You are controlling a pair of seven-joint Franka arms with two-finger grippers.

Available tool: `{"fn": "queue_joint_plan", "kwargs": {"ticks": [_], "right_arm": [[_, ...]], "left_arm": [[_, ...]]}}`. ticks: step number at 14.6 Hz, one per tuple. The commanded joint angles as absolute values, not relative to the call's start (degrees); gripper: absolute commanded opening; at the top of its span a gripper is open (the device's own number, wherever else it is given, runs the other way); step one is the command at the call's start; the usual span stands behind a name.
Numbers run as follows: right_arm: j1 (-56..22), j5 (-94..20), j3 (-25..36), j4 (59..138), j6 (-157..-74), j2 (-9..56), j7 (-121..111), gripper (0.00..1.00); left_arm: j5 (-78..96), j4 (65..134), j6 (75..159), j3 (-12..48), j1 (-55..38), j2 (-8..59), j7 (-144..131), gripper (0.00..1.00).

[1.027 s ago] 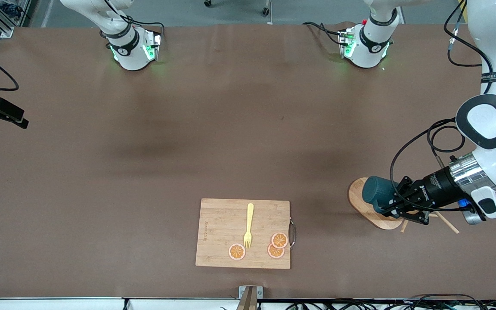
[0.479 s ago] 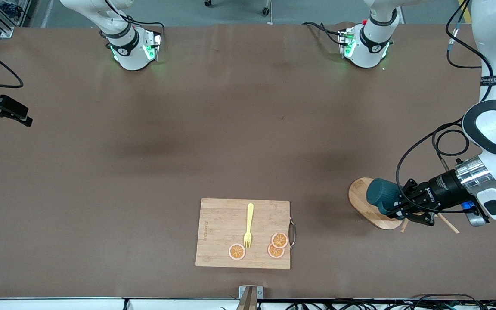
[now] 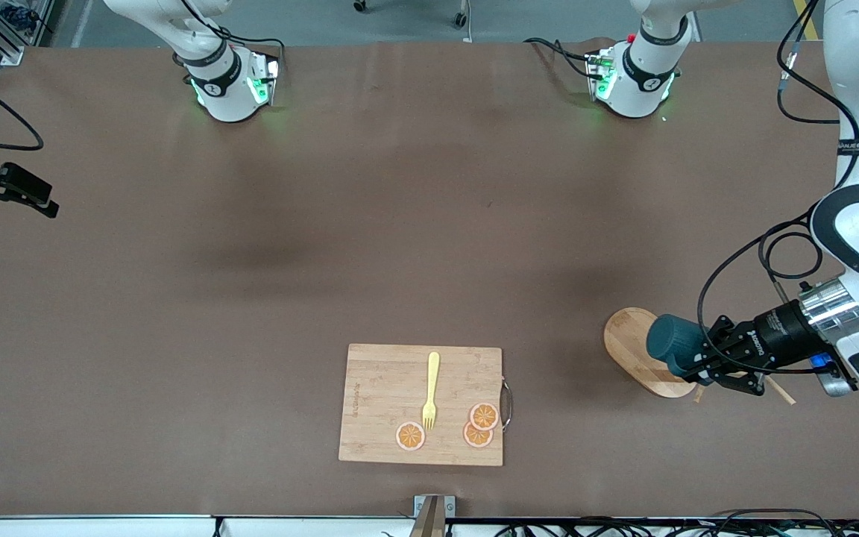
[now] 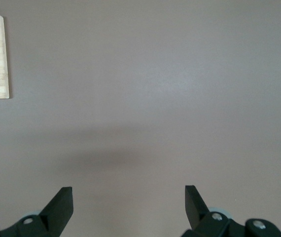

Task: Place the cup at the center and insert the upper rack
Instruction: 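Hang the mug handle onto a peg of the wooden mug tree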

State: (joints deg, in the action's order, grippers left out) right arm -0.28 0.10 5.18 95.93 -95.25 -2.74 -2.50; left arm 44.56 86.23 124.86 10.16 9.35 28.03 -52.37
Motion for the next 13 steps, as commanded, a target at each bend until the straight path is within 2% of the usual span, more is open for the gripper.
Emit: {"fn": "queue_joint_plan", "kwargs": {"ticks": [1, 7, 8, 9, 10, 11, 13], "right_arm": [[-0.9, 1.1, 5.4, 98.2, -96.2, -4.7, -2.5, 1.0], [-0.8, 1.1, 5.4, 98.2, -96.1, -4.7, -2.4, 1.0], [-0.8, 1.1, 5.4, 98.2, -95.9, -4.7, -2.3, 1.0], [-0.7, 1.1, 5.4, 98.2, -95.8, -4.7, -2.3, 1.0], [-0.7, 1.1, 5.4, 98.2, -95.8, -4.7, -2.3, 1.0], [-0.7, 1.1, 5.4, 98.2, -95.7, -4.7, -2.3, 1.0], [-0.8, 1.1, 5.4, 98.0, -95.7, -4.7, -2.3, 1.0]], "left_arm": [[45.9, 86.0, 124.6, 10.3, 10.7, 28.4, -50.7, 0.04], [45.6, 85.9, 125.0, 10.3, 12.0, 29.0, -50.7, 0.05], [45.7, 85.9, 125.0, 10.3, 12.1, 29.0, -50.7, 0.13], [45.6, 85.9, 125.0, 10.3, 12.2, 29.0, -50.7, 0.45], [45.3, 85.8, 125.0, 10.3, 12.5, 29.0, -50.7, 0.87], [45.6, 85.7, 125.0, 10.3, 12.4, 28.5, -51.1, 1.0], [45.5, 85.6, 125.0, 10.2, 12.7, 27.7, -51.0, 1.0]]}}
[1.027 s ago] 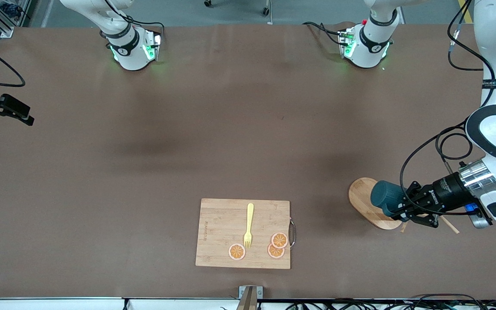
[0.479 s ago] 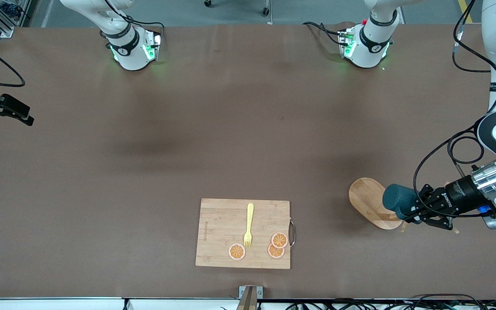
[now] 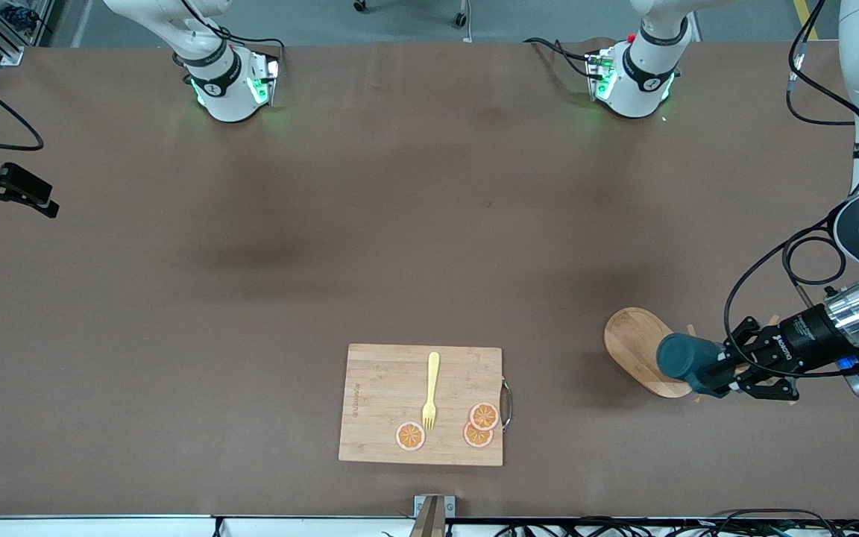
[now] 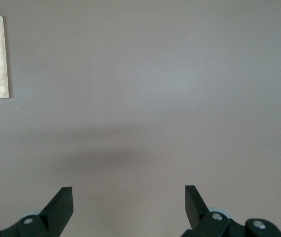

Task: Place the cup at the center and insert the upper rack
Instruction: 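Hang the mug handle onto a peg of the wooden mug tree, then open the left gripper and pull it back from the hung mug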

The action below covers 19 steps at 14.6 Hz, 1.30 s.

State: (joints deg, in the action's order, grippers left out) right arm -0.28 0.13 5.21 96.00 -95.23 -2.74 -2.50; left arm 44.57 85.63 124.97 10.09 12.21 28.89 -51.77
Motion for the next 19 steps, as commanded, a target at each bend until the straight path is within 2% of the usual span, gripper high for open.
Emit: {"fn": "queue_joint_plan", "kwargs": {"ticks": [1, 6, 10, 12, 15, 19], "right_arm": [[-0.8, 1.1, 5.4, 97.9, -95.7, -4.7, -2.1, 1.0], [-0.8, 1.1, 5.4, 97.8, -95.6, -4.7, -1.9, 1.0], [-0.7, 1.1, 5.5, 97.8, -95.5, -4.7, -2.0, 1.0], [-0.8, 1.1, 5.4, 97.8, -95.5, -4.7, -2.1, 1.0], [-0.8, 1.1, 5.4, 97.8, -95.5, -4.7, -2.0, 1.0], [-0.7, 1.1, 5.4, 97.8, -95.5, -4.7, -2.0, 1.0]], "left_arm": [[45.2, 85.6, 124.9, 10.2, 12.9, 27.0, -51.1, 1.0], [39.0, 87.3, 124.2, 10.6, 12.4, 20.1, -51.3, 1.0], [28.3, 87.2, 115.3, 11.4, 12.4, 13.0, -50.6, 1.0], [24.7, 87.3, 113.7, 13.0, 12.3, 10.6, -50.6, 1.0], [16.7, 87.0, 112.1, 17.0, 12.5, 8.2, -48.5, 1.0], [9.5, 86.7, 109.3, 18.9, 12.5, 6.3, -38.1, 1.0]]}}
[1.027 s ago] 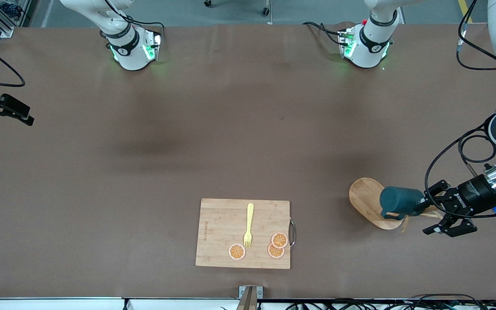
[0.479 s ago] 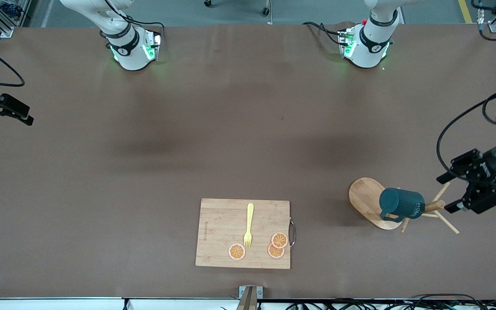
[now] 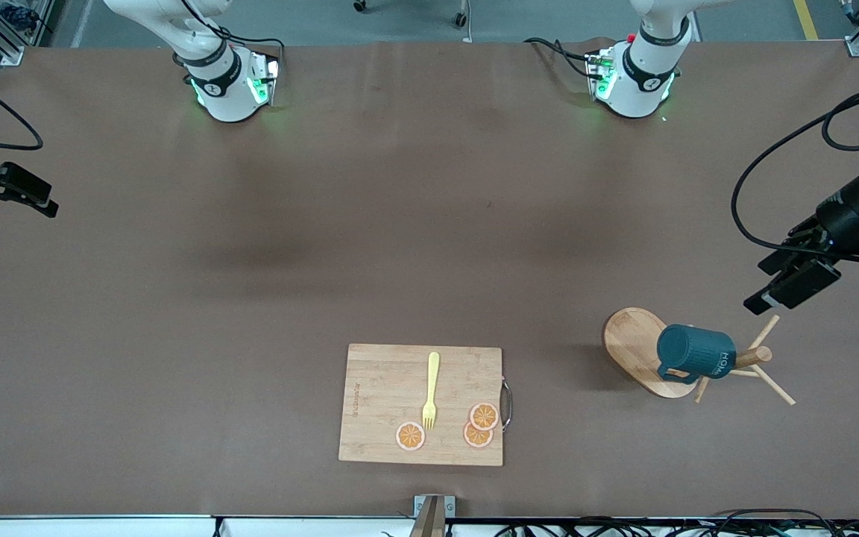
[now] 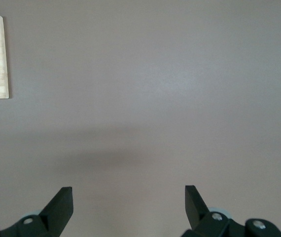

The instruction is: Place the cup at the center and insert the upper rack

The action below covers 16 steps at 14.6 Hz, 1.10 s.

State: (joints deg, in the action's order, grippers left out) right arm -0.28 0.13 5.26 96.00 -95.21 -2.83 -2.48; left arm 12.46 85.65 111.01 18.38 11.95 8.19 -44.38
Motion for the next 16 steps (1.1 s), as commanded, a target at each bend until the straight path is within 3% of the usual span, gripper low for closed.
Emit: {"fn": "queue_joint_plan", "kwargs": {"ticks": [1, 9, 16], "right_arm": [[-0.7, 1.1, 5.4, 97.8, -95.5, -4.7, -2.0, 1.0], [-0.7, 1.1, 5.4, 97.8, -95.2, -4.6, -2.0, 1.0], [-0.9, 1.1, 5.4, 97.7, -95.2, -4.7, -2.1, 1.0]], "left_arm": [[8.7, 86.7, 108.4, 18.9, 12.5, 6.3, -33.9, 1.0], [6.1, 86.9, 100.5, 18.1, 15.7, 4.1, -3.5, 1.0], [6.2, 87.0, 96.3, 18.1, 16.3, 0.2, -2.9, 1.0]]}}
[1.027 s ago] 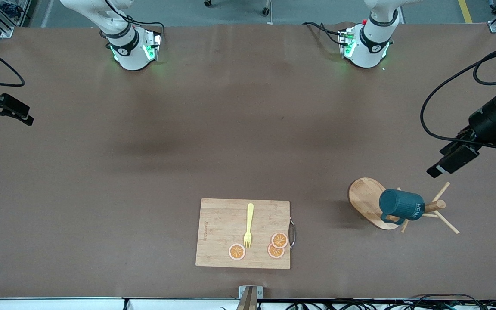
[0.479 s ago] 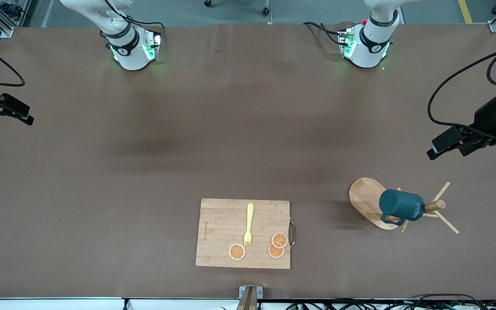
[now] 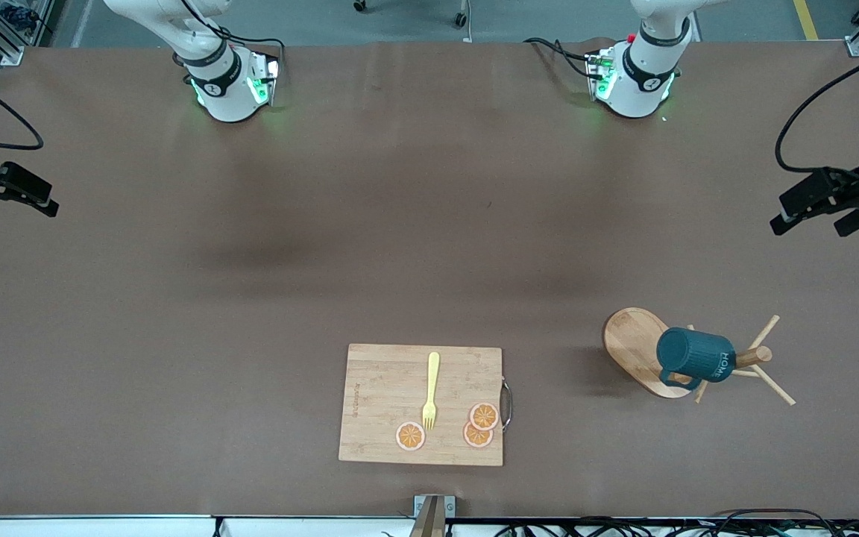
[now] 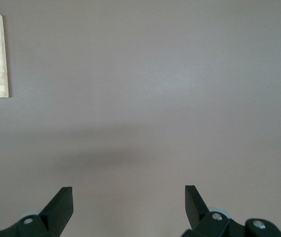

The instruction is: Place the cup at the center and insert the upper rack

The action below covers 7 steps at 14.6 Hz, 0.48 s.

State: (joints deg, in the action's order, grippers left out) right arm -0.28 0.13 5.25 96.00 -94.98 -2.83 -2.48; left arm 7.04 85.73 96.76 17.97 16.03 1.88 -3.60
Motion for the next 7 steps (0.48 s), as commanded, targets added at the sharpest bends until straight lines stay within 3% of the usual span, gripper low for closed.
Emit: {"fn": "queue_joint_plan", "kwargs": {"ticks": [1, 7], "right_arm": [[-0.9, 1.1, 5.4, 97.7, -95.2, -4.7, -2.1, 1.0], [-0.8, 1.1, 5.4, 97.6, -94.4, -4.8, -2.0, 1.0]], "left_arm": [[6.2, 87.1, 96.2, 18.1, 16.3, 0.1, -2.9, 1.0], [6.2, 87.4, 95.2, 15.7, 13.4, -0.4, -2.8, 1.0]]}}
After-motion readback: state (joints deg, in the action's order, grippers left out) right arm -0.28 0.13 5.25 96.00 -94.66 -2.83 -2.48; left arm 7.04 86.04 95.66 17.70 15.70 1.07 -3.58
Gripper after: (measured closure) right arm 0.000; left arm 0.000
